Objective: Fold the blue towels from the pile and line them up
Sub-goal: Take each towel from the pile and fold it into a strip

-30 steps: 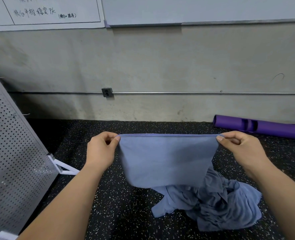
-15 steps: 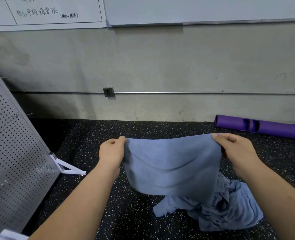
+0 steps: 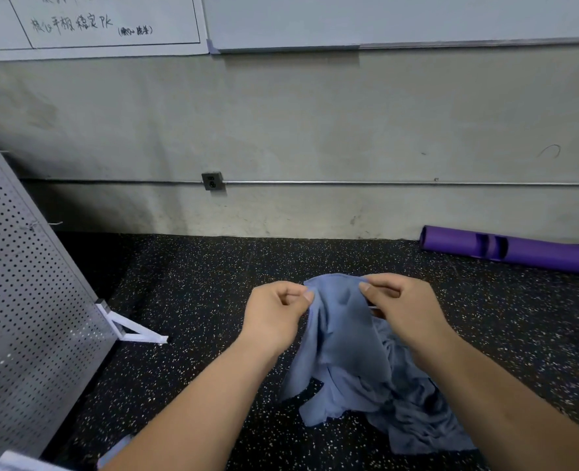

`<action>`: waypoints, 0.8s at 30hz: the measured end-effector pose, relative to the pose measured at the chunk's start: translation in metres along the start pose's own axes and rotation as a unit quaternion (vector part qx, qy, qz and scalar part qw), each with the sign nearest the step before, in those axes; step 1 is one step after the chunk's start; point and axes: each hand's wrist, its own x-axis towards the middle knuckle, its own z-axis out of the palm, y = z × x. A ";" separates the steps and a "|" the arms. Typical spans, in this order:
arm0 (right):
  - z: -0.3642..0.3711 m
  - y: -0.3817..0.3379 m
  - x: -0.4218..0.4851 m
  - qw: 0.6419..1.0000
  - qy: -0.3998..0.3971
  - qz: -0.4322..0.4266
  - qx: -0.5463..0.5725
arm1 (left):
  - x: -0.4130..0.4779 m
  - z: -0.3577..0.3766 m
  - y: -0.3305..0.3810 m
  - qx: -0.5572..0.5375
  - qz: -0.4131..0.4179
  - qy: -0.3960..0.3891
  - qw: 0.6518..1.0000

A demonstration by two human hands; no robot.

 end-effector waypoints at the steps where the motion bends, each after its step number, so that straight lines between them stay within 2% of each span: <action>1: 0.005 0.001 -0.002 1.000 -0.005 -0.004 0.001 | -0.002 0.005 0.000 0.002 0.004 0.002 1.000; 6: 0.029 0.006 -0.013 0.999 -0.028 -0.026 -0.032 | -0.014 0.021 0.000 0.008 0.030 0.007 0.999; 13: 0.035 0.006 -0.022 0.997 -0.031 -0.041 -0.058 | -0.022 0.020 -0.001 -0.015 0.014 -0.016 1.000; 19: 0.036 0.007 -0.023 0.994 -0.027 -0.059 -0.088 | -0.021 0.019 -0.001 -0.001 0.004 -0.005 1.000; 24: 0.039 0.008 -0.027 0.982 -0.017 -0.114 -0.149 | -0.022 0.018 0.002 0.013 -0.002 -0.008 1.000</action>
